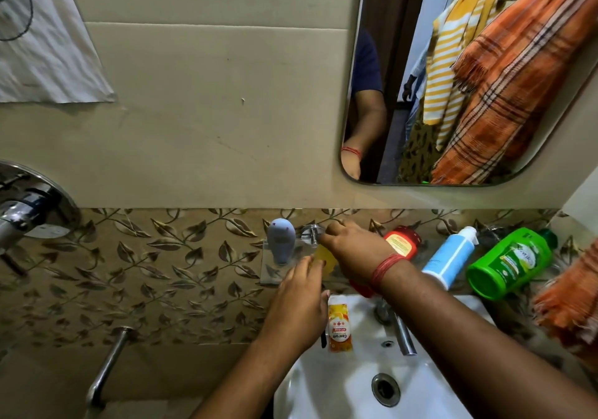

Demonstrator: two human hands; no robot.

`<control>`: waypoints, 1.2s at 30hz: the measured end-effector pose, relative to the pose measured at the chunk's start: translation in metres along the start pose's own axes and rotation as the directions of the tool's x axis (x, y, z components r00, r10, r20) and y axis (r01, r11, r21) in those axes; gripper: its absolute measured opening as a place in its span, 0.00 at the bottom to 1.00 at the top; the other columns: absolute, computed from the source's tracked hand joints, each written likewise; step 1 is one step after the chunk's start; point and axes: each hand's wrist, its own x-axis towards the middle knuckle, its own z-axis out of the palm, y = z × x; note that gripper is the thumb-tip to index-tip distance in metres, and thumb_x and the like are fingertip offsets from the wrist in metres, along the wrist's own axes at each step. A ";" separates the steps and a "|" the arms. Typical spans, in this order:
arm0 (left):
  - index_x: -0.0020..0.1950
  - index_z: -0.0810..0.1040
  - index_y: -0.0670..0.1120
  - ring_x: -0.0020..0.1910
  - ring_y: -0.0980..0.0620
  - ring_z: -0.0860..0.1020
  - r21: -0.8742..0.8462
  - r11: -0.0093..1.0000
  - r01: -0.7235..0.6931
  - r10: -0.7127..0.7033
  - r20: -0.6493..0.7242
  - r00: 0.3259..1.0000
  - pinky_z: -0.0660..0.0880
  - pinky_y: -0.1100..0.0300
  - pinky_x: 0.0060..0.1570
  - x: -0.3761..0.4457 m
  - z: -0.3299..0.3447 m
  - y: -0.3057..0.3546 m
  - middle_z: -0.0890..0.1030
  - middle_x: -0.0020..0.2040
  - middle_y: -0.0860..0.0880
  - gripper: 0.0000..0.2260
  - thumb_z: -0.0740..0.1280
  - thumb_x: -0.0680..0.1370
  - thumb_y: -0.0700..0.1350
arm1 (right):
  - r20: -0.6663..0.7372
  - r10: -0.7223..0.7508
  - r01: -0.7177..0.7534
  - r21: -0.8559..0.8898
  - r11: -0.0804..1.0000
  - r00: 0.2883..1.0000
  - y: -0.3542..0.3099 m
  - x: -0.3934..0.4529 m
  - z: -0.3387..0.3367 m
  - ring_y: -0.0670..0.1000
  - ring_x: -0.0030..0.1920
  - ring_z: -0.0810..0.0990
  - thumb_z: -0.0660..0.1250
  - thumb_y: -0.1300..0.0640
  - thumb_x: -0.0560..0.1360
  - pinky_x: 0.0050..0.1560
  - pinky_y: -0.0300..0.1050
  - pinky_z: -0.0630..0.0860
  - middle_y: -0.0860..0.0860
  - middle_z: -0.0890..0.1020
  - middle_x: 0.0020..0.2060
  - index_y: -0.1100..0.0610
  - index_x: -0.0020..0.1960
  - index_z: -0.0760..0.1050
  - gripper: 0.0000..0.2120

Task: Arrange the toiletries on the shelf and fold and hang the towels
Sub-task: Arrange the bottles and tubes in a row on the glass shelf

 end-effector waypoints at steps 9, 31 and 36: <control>0.67 0.70 0.56 0.62 0.62 0.74 -0.710 0.699 0.085 -0.249 -0.130 0.960 0.73 0.64 0.62 0.005 -0.001 0.017 0.74 0.64 0.55 0.17 0.64 0.82 0.40 | -0.019 -0.075 0.076 0.072 0.994 0.997 0.013 -0.002 -0.002 0.57 0.63 0.76 0.69 0.65 0.73 0.59 0.51 0.77 0.54 0.75 0.65 0.53 0.72 0.68 0.29; 0.70 0.73 0.50 0.55 0.60 0.76 -0.569 0.792 0.220 -0.293 -0.038 0.955 0.69 0.71 0.44 0.047 0.009 0.023 0.80 0.56 0.56 0.16 0.66 0.82 0.41 | 0.104 0.210 -0.220 0.715 0.664 0.972 0.033 -0.012 -0.010 0.52 0.62 0.77 0.70 0.58 0.77 0.61 0.49 0.72 0.51 0.79 0.62 0.51 0.69 0.72 0.21; 0.69 0.74 0.50 0.54 0.61 0.76 -0.551 0.804 0.223 -0.293 -0.041 0.955 0.69 0.71 0.44 0.048 0.011 0.021 0.79 0.56 0.56 0.16 0.66 0.82 0.42 | 0.096 0.206 -0.212 0.711 0.670 0.974 0.032 -0.013 -0.011 0.52 0.63 0.77 0.70 0.58 0.77 0.62 0.50 0.73 0.51 0.79 0.63 0.51 0.69 0.71 0.22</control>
